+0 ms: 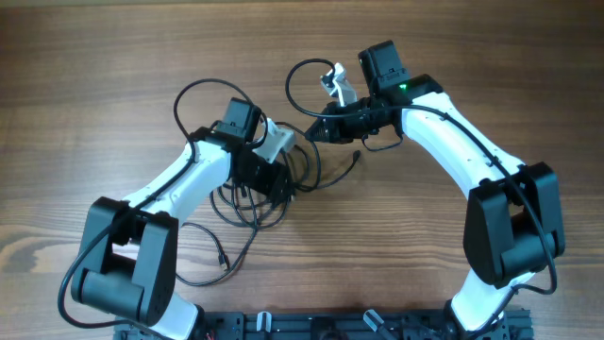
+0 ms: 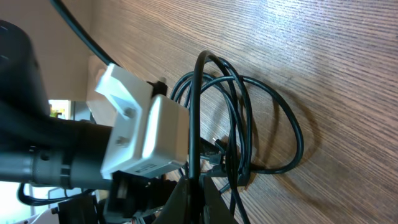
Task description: Untangle cables
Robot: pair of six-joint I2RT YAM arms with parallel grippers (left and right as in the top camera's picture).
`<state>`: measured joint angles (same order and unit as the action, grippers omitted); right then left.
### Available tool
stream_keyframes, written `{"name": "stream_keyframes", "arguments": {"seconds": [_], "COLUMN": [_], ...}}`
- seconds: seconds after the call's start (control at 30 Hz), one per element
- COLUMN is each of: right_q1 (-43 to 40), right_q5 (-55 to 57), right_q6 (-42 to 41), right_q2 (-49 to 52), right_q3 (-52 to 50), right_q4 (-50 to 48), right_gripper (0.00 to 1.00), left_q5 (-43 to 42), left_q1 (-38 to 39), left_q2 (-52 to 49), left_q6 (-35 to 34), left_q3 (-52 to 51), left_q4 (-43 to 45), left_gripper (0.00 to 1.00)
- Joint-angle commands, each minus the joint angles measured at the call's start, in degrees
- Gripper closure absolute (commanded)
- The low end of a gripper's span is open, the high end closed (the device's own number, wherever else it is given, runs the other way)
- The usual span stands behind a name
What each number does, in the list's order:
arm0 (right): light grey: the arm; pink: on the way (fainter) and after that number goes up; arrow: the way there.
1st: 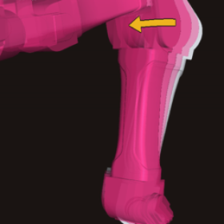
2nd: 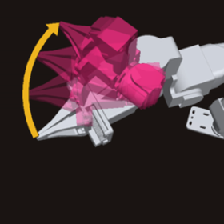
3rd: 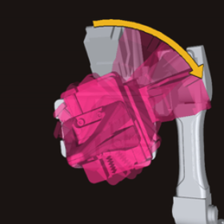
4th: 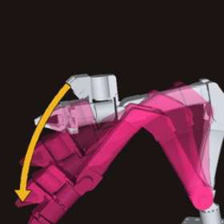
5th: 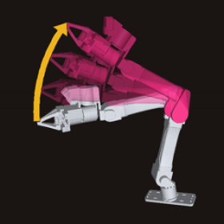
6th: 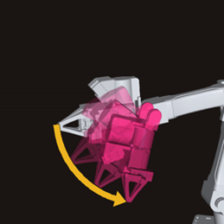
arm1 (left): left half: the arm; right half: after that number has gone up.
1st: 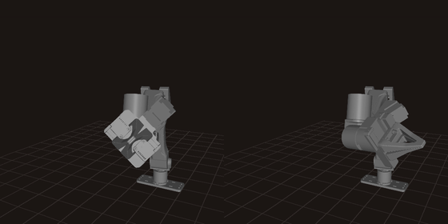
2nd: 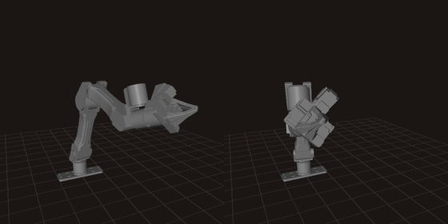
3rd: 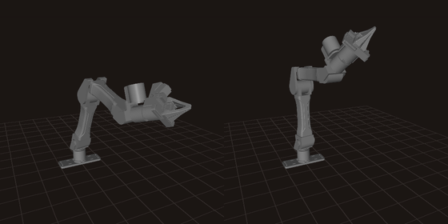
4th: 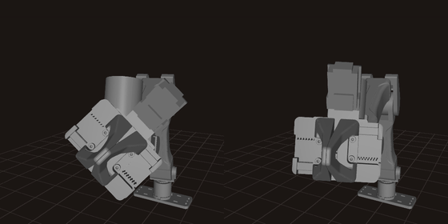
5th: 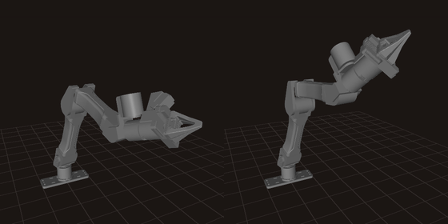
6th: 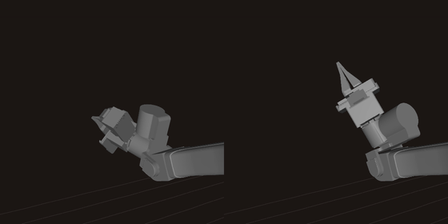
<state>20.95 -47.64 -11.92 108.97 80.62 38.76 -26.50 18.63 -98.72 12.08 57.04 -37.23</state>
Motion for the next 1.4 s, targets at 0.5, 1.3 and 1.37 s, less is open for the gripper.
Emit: {"name": "stream_keyframes", "arguments": {"seconds": [0.5, 1.3, 1.37], "right_q1": [0.0, 0.0, 0.0], "right_q5": [-2.0, -2.0, -2.1], "right_q6": [0.0, -0.1, -0.1], "right_q2": [-1.6, -1.6, -1.6], "right_q3": [0.4, 0.4, 0.4], "right_q4": [1.0, 1.2, 1.2], "right_gripper": [0.96, 0.96, 0.96], "left_q5": [-0.3, 0.0, 0.2], "left_q1": [-0.2, 3.9, 4.0], "left_q2": [1.0, 0.5, 0.5], "left_q6": [17.7, 19.2, 19.3], "left_q3": [-2.6, -6.4, -6.4], "left_q4": [6.5, 13.2, 13.2], "left_gripper": [0.47, 0.62, 0.66]}}
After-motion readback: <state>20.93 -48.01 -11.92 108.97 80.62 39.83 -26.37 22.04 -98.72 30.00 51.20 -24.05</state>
